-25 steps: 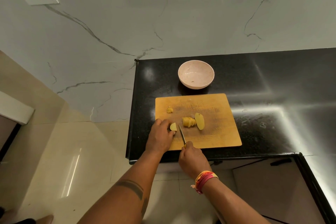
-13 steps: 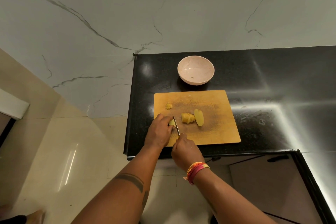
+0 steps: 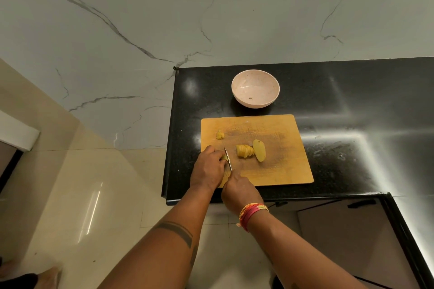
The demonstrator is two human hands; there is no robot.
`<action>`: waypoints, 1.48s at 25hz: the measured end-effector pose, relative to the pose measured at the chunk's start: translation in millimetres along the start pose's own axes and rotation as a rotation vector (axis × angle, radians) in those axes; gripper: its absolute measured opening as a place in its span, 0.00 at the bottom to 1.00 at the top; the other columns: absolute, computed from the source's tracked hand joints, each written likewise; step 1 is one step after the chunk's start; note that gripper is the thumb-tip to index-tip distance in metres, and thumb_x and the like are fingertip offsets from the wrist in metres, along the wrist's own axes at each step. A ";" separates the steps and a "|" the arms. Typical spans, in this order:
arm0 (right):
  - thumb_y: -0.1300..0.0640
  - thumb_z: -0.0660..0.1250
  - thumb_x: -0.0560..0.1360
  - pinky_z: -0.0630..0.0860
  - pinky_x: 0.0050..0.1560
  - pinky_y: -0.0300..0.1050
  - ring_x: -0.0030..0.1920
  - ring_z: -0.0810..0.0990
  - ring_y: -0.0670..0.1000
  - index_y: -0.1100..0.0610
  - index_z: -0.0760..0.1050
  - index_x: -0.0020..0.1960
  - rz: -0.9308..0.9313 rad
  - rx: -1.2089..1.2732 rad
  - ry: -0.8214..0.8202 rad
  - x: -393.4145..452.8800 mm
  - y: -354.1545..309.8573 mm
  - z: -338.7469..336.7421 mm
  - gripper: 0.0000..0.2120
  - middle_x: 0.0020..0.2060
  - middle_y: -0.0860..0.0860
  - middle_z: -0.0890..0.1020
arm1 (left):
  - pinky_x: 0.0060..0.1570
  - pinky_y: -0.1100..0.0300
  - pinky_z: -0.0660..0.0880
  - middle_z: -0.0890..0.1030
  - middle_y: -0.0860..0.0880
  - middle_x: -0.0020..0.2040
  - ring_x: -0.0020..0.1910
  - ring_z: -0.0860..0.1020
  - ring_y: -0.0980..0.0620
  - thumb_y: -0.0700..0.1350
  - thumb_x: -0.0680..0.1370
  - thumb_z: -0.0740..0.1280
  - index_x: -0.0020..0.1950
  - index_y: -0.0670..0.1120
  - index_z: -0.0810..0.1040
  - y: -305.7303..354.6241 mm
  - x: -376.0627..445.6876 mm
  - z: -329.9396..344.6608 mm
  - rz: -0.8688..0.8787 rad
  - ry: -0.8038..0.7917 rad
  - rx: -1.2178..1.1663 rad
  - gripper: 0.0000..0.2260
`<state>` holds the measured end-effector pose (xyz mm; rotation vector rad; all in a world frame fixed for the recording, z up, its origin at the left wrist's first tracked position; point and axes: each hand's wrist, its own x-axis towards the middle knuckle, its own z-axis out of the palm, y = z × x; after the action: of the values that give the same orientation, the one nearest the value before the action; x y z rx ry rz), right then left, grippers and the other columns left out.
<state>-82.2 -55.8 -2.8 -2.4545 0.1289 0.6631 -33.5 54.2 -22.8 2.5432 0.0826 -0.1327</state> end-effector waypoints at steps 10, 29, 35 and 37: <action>0.58 0.52 0.82 0.73 0.33 0.47 0.35 0.80 0.52 0.56 0.68 0.56 0.036 -0.006 -0.008 -30.2 27.5 11.7 0.08 0.37 0.53 0.81 | 0.61 0.58 0.73 0.74 0.51 0.63 0.62 0.75 0.51 0.48 0.82 0.67 0.71 0.48 0.78 3.4 -2.3 1.1 -0.043 0.007 0.017 0.17; 0.59 0.53 0.80 0.78 0.37 0.52 0.38 0.80 0.58 0.57 0.67 0.56 -0.003 0.033 0.007 -6.2 3.1 2.0 0.07 0.42 0.58 0.81 | 0.51 0.66 0.69 0.77 0.51 0.60 0.52 0.70 0.59 0.44 0.83 0.67 0.67 0.49 0.80 2.3 -4.4 -0.3 -0.083 0.038 -0.043 0.13; 0.59 0.55 0.79 0.79 0.40 0.51 0.40 0.81 0.57 0.58 0.68 0.58 0.003 0.020 -0.038 3.0 -1.9 -0.6 0.09 0.43 0.58 0.80 | 0.41 0.74 0.62 0.76 0.52 0.56 0.49 0.71 0.59 0.43 0.83 0.66 0.65 0.48 0.82 0.2 -1.4 1.1 -0.082 0.028 -0.055 0.12; 0.60 0.55 0.80 0.75 0.37 0.49 0.37 0.79 0.55 0.57 0.67 0.56 -0.008 -0.001 -0.041 -1.6 3.2 0.6 0.07 0.40 0.56 0.78 | 0.42 0.74 0.62 0.77 0.51 0.58 0.50 0.70 0.59 0.44 0.83 0.66 0.66 0.48 0.81 0.6 -1.1 1.7 -0.091 0.031 -0.051 0.12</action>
<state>-84.6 -58.1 -4.2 -2.4393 0.1034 0.7093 -34.7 52.8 -23.7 2.4912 0.2116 -0.1255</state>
